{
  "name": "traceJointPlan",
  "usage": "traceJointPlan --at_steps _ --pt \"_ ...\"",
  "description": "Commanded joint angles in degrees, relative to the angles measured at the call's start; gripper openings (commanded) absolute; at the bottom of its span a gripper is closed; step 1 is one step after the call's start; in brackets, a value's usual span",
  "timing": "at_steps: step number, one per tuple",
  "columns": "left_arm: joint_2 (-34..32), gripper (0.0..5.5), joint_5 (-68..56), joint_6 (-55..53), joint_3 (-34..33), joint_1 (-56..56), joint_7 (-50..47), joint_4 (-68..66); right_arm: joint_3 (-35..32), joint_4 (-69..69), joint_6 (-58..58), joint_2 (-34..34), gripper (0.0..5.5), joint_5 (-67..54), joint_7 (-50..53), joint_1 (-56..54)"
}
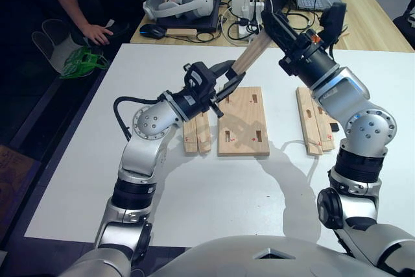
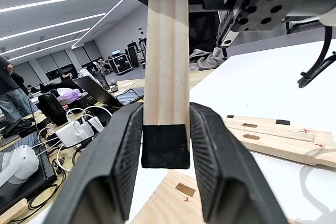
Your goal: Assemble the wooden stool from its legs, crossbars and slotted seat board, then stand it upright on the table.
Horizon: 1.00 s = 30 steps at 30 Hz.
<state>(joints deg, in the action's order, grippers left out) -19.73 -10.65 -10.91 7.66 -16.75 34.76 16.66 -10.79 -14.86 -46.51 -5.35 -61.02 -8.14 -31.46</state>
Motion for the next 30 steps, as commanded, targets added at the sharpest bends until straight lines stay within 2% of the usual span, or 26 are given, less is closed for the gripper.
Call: traceJointPlan --at_steps 1,9,12,17,23,30 --pt "0.6 2.0 1.4 1.2 0.2 -1.1 -1.6 -0.3 0.4 -0.1 1.3 0.9 0.4 1.0 0.7 0.8" --pt "-1.3 3.19 4.8 6.6 -2.5 0.6 -4.0 -6.2 -2.0 1.3 10.8 2.1 0.4 8.8 3.9 1.3" --pt "-2.0 3.64 5.6 8.1 -4.8 1.5 -5.7 -8.8 -2.1 1.9 14.2 -0.1 0.4 14.1 4.1 1.5" --pt "2.4 4.33 -0.8 -1.7 -13.4 3.7 -13.9 -8.8 2.6 3.4 19.4 -8.2 0.4 31.4 3.5 7.5" --pt "5.5 5.39 -4.6 -10.2 -20.1 3.2 -22.6 -11.2 2.7 6.3 17.0 -6.4 0.4 42.8 13.4 12.8" --pt "5.4 5.4 -6.1 -13.7 -20.5 2.4 -24.4 -10.0 2.8 9.6 11.9 -5.1 0.4 46.8 16.3 13.7"
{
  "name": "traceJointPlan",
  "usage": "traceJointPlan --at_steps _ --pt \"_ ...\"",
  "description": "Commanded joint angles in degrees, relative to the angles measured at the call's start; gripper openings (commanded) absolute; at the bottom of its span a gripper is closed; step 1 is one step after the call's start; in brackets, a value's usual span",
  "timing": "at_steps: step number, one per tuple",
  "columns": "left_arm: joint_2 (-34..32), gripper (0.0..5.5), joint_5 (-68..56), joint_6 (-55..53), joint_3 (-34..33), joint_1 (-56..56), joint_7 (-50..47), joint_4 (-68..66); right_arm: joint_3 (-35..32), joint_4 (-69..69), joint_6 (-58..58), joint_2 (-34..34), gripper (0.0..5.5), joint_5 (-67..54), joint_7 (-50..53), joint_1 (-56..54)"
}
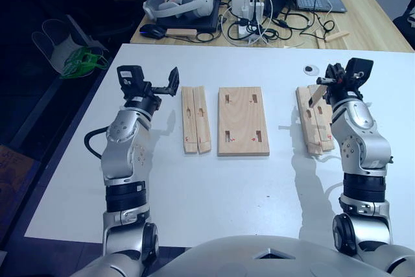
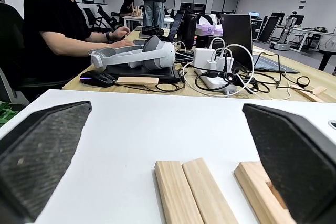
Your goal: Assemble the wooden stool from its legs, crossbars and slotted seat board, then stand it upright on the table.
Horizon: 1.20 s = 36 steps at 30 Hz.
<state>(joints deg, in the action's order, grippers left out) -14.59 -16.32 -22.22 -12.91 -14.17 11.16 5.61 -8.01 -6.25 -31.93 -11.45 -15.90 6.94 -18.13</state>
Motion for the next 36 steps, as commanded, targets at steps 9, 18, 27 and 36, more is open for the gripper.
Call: traceJointPlan --at_steps 9,18,27,36 --pt "0.2 5.4 -0.6 -4.1 0.6 -0.7 -1.3 1.8 0.0 1.0 -4.9 2.6 0.4 2.2 -0.5 -0.1" --pt "0.4 5.4 -0.6 -4.6 1.5 -0.5 -1.4 2.2 0.1 2.7 -2.1 2.9 0.4 2.4 -4.0 -1.1" --pt "0.6 5.4 -0.6 -4.7 2.1 -0.3 -1.4 2.5 0.5 2.5 0.7 3.0 0.4 3.2 -6.1 -1.3" --pt "1.0 5.4 -0.6 -5.1 2.3 -0.1 -1.6 2.9 -0.4 4.8 -0.9 3.1 0.4 3.3 -6.3 -2.3"
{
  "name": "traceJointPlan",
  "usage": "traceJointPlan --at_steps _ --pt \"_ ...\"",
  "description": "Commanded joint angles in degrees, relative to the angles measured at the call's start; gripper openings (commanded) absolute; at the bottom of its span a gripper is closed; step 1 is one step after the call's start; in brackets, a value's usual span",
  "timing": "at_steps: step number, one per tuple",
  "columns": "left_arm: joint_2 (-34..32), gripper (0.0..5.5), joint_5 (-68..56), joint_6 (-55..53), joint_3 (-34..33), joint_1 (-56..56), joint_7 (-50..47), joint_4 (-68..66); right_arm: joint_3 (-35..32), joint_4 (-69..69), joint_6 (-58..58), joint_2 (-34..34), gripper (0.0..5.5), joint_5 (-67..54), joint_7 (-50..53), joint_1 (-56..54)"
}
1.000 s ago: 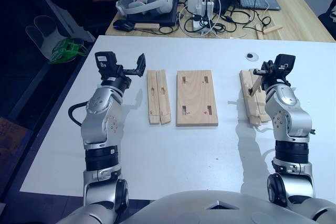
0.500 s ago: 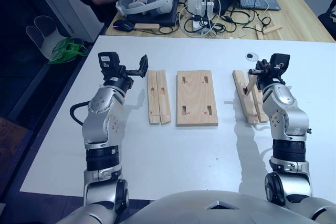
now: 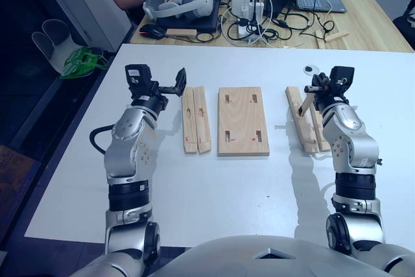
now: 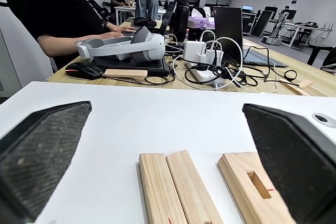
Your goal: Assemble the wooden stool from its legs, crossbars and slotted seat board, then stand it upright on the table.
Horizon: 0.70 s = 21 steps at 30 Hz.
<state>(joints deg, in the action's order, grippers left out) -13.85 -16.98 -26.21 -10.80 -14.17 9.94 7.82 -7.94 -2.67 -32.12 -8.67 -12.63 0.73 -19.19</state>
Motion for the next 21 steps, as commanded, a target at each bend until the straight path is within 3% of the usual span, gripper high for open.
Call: traceJointPlan --at_steps 1,11,15,21 --pt "0.3 5.4 0.1 -1.2 0.2 0.0 -0.5 0.8 -0.4 1.6 -0.6 0.2 0.4 0.0 -0.4 -1.5" --pt "0.5 5.4 0.1 -1.9 0.5 0.0 -0.8 1.2 0.1 6.0 -2.8 -3.5 0.4 -2.2 -9.7 -3.2" --pt "0.6 5.4 -0.1 -2.4 0.1 0.7 -1.2 2.2 1.7 9.0 3.6 -6.7 0.4 -0.2 -15.5 -3.0" --pt "1.5 5.4 -0.1 -2.4 1.2 -2.1 -1.1 1.2 4.6 17.5 15.6 -6.1 0.4 3.3 -19.2 -2.1"
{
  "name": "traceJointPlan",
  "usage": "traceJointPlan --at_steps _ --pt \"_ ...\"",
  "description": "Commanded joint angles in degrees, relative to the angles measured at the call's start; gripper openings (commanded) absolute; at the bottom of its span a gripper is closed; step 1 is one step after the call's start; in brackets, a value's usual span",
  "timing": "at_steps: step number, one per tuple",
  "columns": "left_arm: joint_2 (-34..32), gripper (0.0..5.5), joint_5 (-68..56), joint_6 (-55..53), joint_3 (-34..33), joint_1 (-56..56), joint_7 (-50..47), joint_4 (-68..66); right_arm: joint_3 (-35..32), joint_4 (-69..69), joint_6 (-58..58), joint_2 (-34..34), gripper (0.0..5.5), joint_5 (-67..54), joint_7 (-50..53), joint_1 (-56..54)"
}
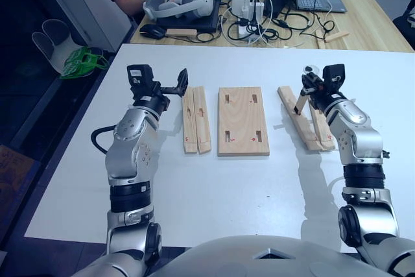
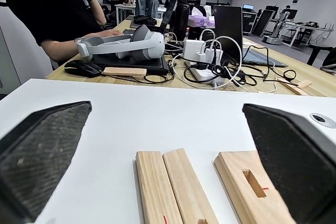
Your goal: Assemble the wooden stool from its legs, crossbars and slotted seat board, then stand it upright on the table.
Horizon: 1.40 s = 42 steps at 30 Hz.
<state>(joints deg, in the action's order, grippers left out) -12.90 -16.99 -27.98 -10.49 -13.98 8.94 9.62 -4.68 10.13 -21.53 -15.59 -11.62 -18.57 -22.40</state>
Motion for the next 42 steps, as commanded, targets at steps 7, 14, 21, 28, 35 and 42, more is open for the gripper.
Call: traceJointPlan --at_steps 7,14,21,28,35,42 --pt "0.3 5.4 -0.6 -1.3 0.7 -5.0 0.2 -0.5 -0.7 4.5 6.1 5.7 0.4 2.5 8.3 7.2" --pt "1.4 5.4 -2.3 -3.2 -0.9 -7.9 -2.2 1.5 0.4 -4.9 0.6 7.6 0.4 2.8 12.3 15.7" --pt "1.9 5.4 -2.7 -4.2 -1.3 -6.9 -3.0 1.2 0.7 -10.7 -0.8 8.0 0.4 3.5 14.9 13.9" --pt "2.8 5.4 -0.7 -1.6 0.2 -3.2 -2.8 -0.9 -0.8 -20.2 -0.1 4.1 1.47 6.1 15.4 8.2" --pt "2.4 5.4 0.3 1.3 0.3 -1.5 -1.9 -3.2 -3.9 -24.3 -2.1 -0.3 2.67 6.4 16.0 -7.0" --pt "2.5 5.4 0.2 1.6 1.0 -1.5 -1.6 -3.2 -6.6 3.1 -9.2 2.0 2.73 -0.5 10.4 -4.4"
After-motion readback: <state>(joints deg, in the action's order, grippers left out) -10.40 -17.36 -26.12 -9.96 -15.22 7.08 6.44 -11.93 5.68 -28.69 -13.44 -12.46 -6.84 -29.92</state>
